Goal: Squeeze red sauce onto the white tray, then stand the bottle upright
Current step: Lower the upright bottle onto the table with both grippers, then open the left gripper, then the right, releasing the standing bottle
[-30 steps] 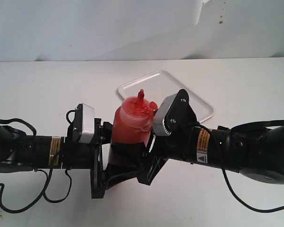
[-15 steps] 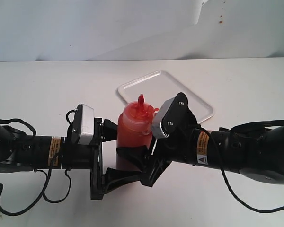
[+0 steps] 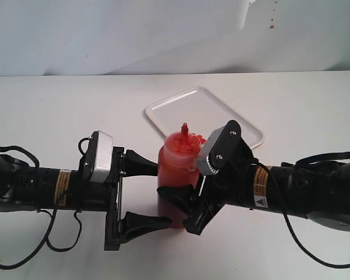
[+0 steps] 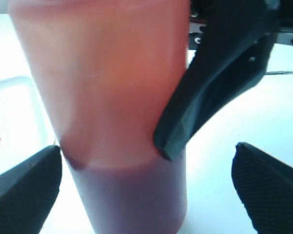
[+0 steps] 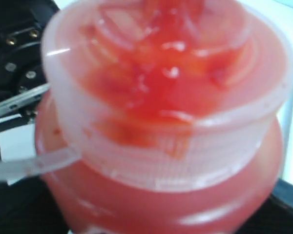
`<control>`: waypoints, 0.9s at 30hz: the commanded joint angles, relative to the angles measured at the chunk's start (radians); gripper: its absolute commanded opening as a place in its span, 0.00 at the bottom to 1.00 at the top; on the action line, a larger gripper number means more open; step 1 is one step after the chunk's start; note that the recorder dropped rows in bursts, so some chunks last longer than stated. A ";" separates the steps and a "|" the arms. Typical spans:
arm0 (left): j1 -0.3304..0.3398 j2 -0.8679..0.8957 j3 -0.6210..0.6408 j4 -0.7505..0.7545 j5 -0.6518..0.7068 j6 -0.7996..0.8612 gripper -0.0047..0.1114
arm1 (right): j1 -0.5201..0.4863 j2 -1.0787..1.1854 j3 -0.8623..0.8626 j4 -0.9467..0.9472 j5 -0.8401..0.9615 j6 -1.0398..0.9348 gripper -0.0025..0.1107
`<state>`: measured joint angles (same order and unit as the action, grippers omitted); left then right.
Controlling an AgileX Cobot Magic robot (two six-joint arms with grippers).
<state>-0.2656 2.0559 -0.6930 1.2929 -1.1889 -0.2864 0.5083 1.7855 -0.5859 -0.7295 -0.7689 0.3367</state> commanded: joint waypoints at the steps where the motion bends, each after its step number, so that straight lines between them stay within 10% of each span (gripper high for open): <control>1: 0.033 -0.014 0.001 0.037 -0.032 0.008 0.79 | -0.009 -0.059 0.051 0.038 -0.031 -0.043 0.02; 27: 0.060 -0.018 0.001 -0.059 -0.032 0.008 0.79 | -0.009 -0.085 0.146 -0.010 -0.052 -0.052 0.02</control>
<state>-0.2082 2.0480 -0.6930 1.2407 -1.2045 -0.2786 0.5064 1.7170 -0.4414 -0.7399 -0.7909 0.2878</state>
